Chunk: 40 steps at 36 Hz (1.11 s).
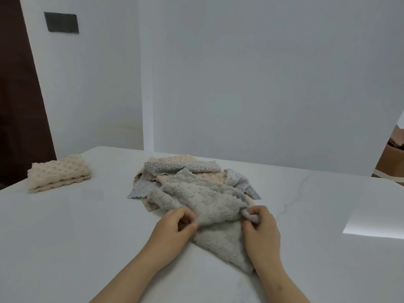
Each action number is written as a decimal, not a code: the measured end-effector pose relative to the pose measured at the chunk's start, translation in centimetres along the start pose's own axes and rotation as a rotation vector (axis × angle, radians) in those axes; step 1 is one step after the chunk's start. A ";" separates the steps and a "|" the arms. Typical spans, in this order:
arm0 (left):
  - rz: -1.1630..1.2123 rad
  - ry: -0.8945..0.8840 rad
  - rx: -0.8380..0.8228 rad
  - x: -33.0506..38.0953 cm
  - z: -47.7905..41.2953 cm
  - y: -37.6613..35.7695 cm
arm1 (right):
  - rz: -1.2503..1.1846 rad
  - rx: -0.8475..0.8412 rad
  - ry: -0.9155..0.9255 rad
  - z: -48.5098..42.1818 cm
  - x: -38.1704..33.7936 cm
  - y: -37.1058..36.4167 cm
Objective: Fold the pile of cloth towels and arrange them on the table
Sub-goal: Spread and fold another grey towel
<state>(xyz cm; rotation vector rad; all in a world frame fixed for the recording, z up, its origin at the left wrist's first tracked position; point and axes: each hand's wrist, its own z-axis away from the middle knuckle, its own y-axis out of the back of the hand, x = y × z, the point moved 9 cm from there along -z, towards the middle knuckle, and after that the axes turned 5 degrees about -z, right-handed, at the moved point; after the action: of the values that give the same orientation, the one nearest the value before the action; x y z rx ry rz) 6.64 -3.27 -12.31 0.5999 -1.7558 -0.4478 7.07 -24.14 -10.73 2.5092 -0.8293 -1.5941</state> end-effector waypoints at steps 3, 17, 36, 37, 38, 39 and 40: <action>0.294 0.141 0.007 -1.5 1.6 0.5 | -0.043 0.084 0.104 0.3 -1.8 1.9; 0.491 0.195 -0.133 -1.6 2.2 -0.1 | -0.084 -0.463 0.159 5.1 -5.3 -6.7; -0.163 0.168 0.211 -3.8 1.1 6.7 | -0.180 -0.015 -0.189 1.6 0.0 0.5; -0.152 0.184 0.211 -4.1 1.1 6.8 | -0.140 -0.046 -0.209 1.6 0.3 0.3; -0.146 0.194 0.204 -4.3 1.1 6.7 | -0.084 -0.083 -0.219 1.6 0.7 -0.1; -0.130 0.198 0.200 -4.4 1.0 6.5 | 0.000 -0.114 -0.212 1.7 0.8 -0.5; -0.110 0.202 0.199 -4.3 1.0 6.4 | 0.118 -0.145 -0.160 1.6 0.7 -0.9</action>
<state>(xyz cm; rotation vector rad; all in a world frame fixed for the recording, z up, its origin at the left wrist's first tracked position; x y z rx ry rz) 5.49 4.38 -12.16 0.8561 -1.5893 -0.2783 6.28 -23.35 -12.29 2.2162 -0.8276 -1.7639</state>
